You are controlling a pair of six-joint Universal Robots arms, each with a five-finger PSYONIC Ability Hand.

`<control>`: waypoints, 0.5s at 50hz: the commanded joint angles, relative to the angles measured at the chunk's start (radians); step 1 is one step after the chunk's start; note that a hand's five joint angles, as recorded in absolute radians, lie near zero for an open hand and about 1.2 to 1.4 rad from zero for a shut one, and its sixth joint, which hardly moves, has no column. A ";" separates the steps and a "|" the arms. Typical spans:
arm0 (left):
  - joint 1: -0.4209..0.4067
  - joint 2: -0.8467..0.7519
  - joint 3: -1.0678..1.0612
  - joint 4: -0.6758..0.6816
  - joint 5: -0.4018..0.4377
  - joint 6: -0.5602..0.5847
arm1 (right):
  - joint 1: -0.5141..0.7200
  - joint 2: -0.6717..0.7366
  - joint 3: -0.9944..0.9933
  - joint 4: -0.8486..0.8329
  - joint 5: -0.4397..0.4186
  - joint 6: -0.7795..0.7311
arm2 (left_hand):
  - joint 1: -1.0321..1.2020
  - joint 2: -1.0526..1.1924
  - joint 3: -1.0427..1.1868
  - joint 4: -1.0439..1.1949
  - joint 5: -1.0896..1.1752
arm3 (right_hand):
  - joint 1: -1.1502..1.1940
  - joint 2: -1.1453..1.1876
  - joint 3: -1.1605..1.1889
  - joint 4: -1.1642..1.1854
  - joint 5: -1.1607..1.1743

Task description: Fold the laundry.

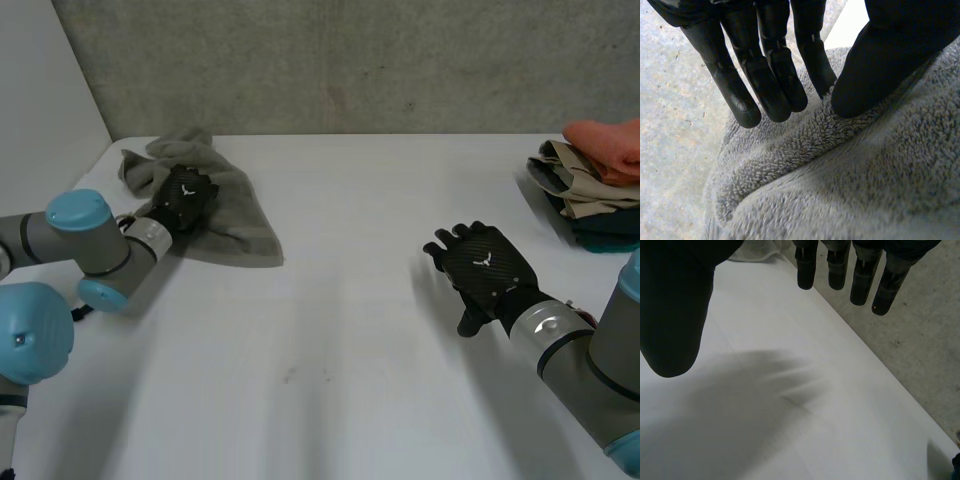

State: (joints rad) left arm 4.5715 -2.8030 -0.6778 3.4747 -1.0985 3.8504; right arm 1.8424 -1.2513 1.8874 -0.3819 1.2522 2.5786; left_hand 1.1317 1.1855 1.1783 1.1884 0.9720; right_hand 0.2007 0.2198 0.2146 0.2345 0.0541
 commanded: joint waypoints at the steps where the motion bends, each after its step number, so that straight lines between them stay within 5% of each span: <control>1: -0.074 0.140 -0.150 0.038 -0.044 0.061 | -0.025 -0.011 0.005 0.000 0.001 0.000 | 0.265 0.211 0.218 0.208 0.250 | -0.026 -0.045 -0.040 -0.060 -0.054; 6: -0.127 0.376 -0.362 0.139 -0.064 -0.001 | -0.038 -0.033 0.002 0.002 0.004 0.000 | 0.265 0.211 0.218 0.208 0.250 | -0.026 -0.045 -0.040 -0.060 -0.054; 15: -0.359 0.773 -0.669 0.190 -0.064 -0.629 | -0.051 -0.057 0.001 0.008 0.004 0.008 | 0.265 0.211 0.218 0.208 0.250 | -0.026 -0.045 -0.040 -0.060 -0.054; 21: -0.515 0.758 -0.717 0.205 -0.058 -0.868 | -0.057 -0.057 0.001 0.009 0.012 0.008 | 0.265 0.211 0.218 0.208 0.250 | -0.026 -0.045 -0.040 -0.060 -0.054; 22: -0.545 0.734 -0.710 0.213 -0.060 -0.882 | -0.058 -0.057 0.001 0.011 0.018 0.008 | 0.012 -0.042 -0.035 -0.045 -0.003 | -0.026 -0.045 -0.040 -0.060 -0.054; 24: -0.560 0.720 -0.697 0.215 -0.067 -0.879 | -0.058 -0.057 0.001 0.011 0.021 0.008 | -0.835 -0.889 -0.881 -0.891 -0.850 | -0.026 -0.045 -0.040 -0.060 -0.054; 25: -0.560 0.715 -0.689 0.213 -0.069 -0.874 | -0.058 -0.057 -0.001 0.011 0.024 0.008 | -0.957 -1.011 -1.004 -1.014 -0.972 | -0.026 -0.045 -0.040 -0.060 -0.054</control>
State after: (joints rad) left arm 4.0941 -2.0271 -1.3894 3.6791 -1.1599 3.0423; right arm 1.7864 -1.3094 1.8885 -0.3728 1.2626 2.5869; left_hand 0.8971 0.9406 0.9586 0.9619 0.7640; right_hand 0.2007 0.2198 0.2146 0.2345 0.0541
